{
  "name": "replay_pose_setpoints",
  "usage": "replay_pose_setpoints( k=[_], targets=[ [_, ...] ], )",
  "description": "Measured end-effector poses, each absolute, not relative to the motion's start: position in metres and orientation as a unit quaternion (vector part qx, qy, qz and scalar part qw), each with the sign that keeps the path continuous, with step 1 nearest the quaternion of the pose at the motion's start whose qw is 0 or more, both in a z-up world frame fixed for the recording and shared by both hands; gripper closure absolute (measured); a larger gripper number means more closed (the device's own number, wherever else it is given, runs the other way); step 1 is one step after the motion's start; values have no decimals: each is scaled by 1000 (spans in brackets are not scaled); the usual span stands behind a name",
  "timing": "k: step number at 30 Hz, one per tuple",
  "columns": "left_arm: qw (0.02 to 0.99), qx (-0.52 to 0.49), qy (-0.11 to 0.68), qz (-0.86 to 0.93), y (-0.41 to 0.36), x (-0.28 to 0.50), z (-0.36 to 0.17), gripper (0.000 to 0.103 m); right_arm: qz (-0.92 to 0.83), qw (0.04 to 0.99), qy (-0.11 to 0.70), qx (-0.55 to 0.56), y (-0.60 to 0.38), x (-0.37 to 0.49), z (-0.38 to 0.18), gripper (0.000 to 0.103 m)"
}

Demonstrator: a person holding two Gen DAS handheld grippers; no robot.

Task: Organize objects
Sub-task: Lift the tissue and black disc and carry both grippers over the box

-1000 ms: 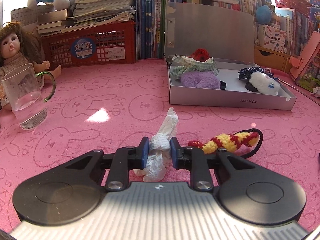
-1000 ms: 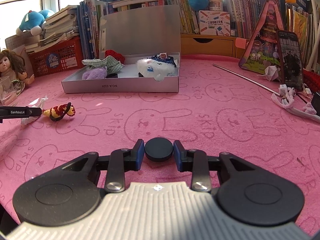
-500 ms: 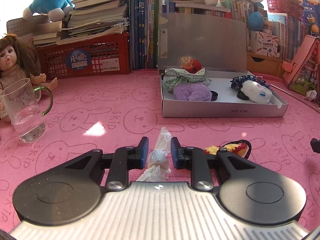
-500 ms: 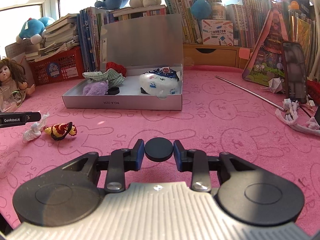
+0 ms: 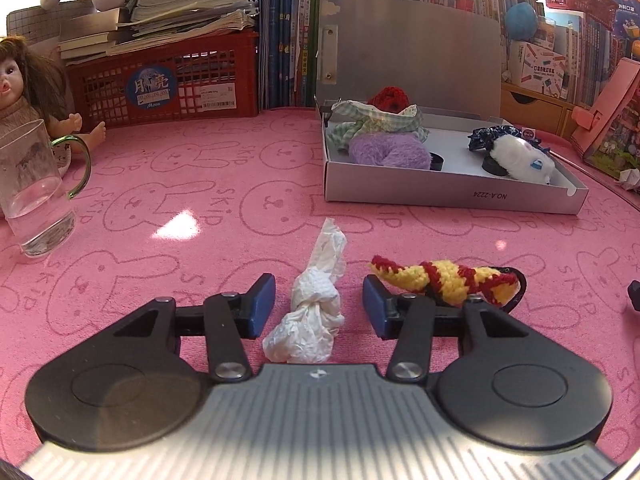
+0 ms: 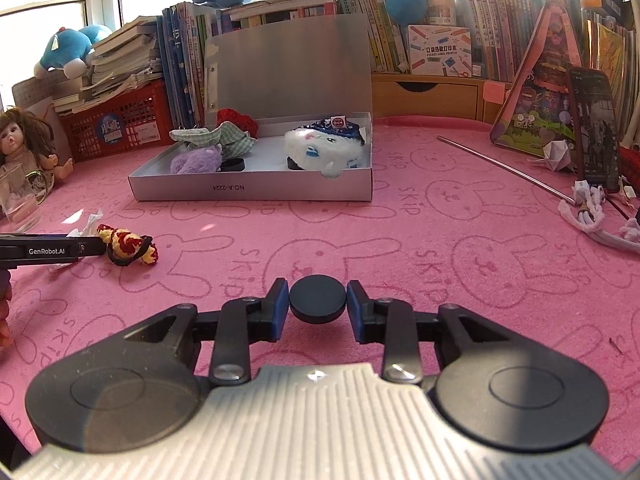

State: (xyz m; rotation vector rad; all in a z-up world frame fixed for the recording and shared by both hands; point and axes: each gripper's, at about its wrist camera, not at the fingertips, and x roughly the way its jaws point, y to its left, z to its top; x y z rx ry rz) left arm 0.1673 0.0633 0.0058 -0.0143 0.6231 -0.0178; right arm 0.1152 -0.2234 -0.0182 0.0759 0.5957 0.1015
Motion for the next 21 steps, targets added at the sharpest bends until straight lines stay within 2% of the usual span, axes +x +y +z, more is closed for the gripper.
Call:
replay_pose_setpoints(
  k=[1,2,21],
  targets=[
    [951,-11,307,-13,64,166,7,71,51,954,293,37,-223,115,-18,67],
    [951,-19,308,-20,65,165,9,73,52,954,293,37,-223,115,-18,67],
    [956,-16,289,-49,44,162,35,73,68,961,267,25,-213,125,1,67]
  ],
)
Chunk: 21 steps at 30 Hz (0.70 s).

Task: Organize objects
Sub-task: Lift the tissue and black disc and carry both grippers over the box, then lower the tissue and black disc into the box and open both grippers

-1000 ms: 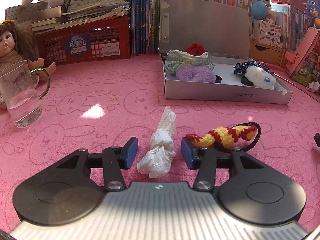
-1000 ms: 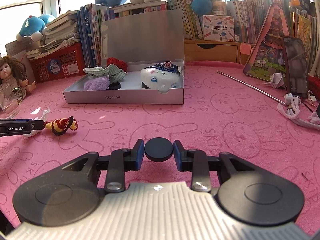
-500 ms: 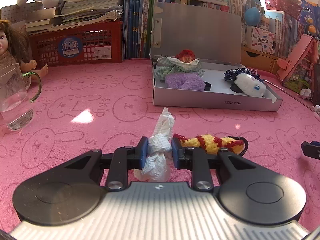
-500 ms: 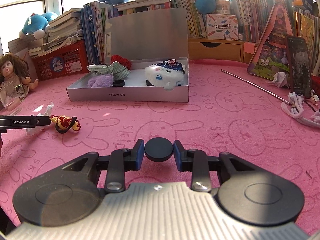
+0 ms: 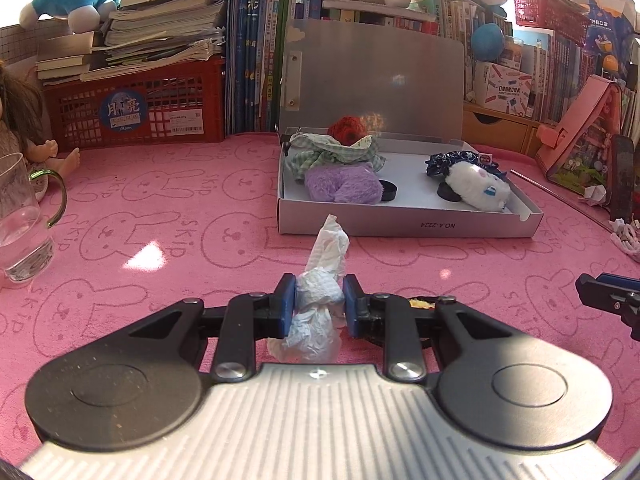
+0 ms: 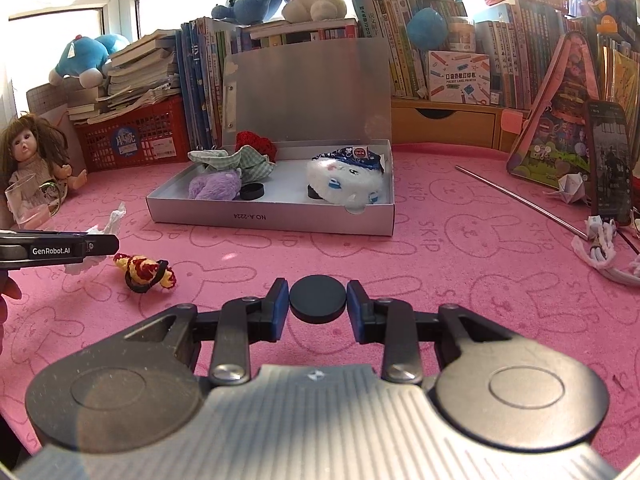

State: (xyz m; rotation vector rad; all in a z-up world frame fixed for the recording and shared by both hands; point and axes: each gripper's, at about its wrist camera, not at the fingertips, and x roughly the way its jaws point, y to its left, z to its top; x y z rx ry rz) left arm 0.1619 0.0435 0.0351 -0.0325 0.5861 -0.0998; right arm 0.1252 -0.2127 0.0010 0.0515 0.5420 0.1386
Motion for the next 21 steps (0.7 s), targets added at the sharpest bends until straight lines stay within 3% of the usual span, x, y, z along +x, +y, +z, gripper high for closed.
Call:
replay_pose_setpoints(
  k=[21],
  targets=[
    [958,-29,276,-71,14,207,64,73,84,964,251,25,-203,173,22,67]
  ],
)
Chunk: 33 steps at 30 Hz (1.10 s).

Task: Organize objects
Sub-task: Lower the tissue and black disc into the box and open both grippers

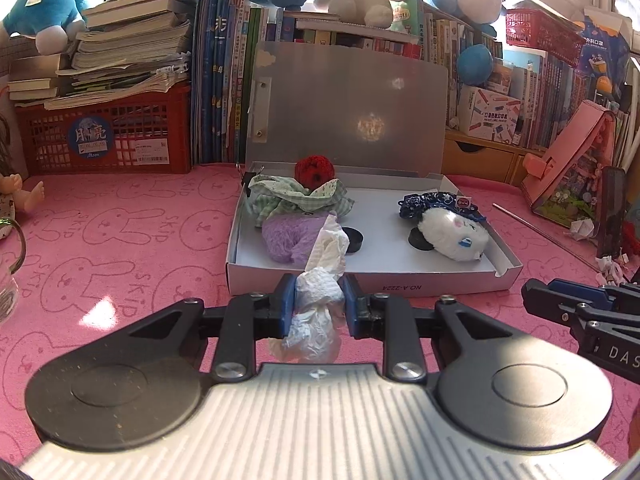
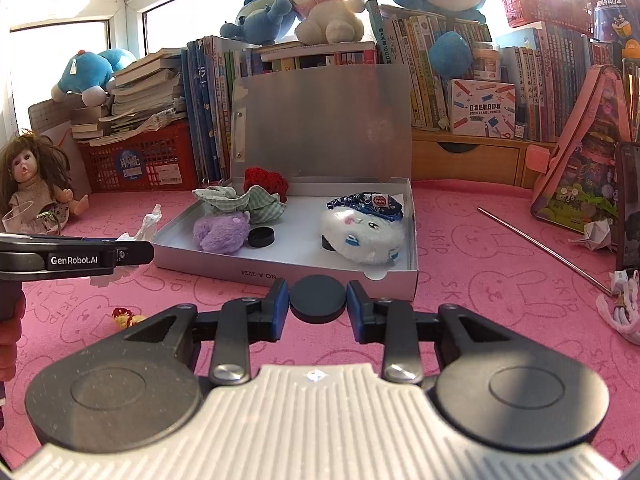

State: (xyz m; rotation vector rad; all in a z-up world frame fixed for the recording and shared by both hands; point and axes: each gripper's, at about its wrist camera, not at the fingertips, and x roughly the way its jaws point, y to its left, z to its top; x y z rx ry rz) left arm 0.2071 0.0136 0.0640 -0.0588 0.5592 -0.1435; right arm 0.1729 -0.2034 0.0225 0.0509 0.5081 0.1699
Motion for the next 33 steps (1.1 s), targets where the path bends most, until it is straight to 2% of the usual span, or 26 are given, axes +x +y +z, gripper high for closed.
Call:
replay_pose_setpoints(
  k=[12,33],
  targets=[
    [950,-42,297,-88,-7,246,59,73,93,960,264,29,-201,209,21,67],
    [930,-29,346,-124,-47,339,39,73,100,928,346,90,-213,306,1,67]
  ],
)
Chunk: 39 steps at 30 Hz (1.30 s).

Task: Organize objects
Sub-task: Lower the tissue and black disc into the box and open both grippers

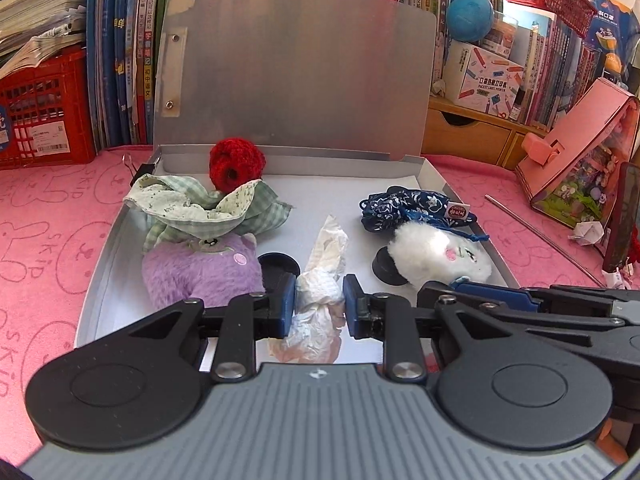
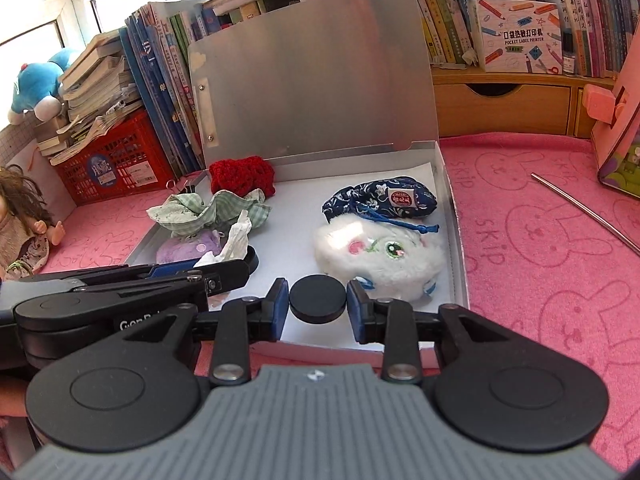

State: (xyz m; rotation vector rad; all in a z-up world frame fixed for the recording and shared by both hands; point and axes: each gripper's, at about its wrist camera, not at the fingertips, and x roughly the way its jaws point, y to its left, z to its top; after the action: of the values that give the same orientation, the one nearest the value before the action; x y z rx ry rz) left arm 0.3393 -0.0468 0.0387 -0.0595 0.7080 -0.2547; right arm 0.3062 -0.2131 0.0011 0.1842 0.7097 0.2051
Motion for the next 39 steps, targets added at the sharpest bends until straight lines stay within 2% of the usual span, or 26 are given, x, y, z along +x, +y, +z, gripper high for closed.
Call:
replay_pose_setpoints(
  k=[12,26,30,32,34,35,39],
  targets=[
    [926,7,365,-94,-38,376,21,73,76,925,363,77,-218,331,-15,67],
    [927,-10,367,-74,-25,398,18,73,51,923,372,84,-225,355,-20,67],
    [926,-9,369,-74,-26,393,18,72,52,923,370,92,-228,352,-21,64],
    [926,-12,370,-75,-25,390,19,67,51,924,368,94,-228,349,-20,62],
    [926,-15,370,-77,-25,386,21,63,51,924,366,99,-230,346,-18,50],
    [926,-12,369,-79,-26,383,23,59,50,924,365,100,-230,344,-16,47],
    [929,1,359,-88,-29,369,35,48,53,927,359,93,-229,334,-10,44]
  ],
)
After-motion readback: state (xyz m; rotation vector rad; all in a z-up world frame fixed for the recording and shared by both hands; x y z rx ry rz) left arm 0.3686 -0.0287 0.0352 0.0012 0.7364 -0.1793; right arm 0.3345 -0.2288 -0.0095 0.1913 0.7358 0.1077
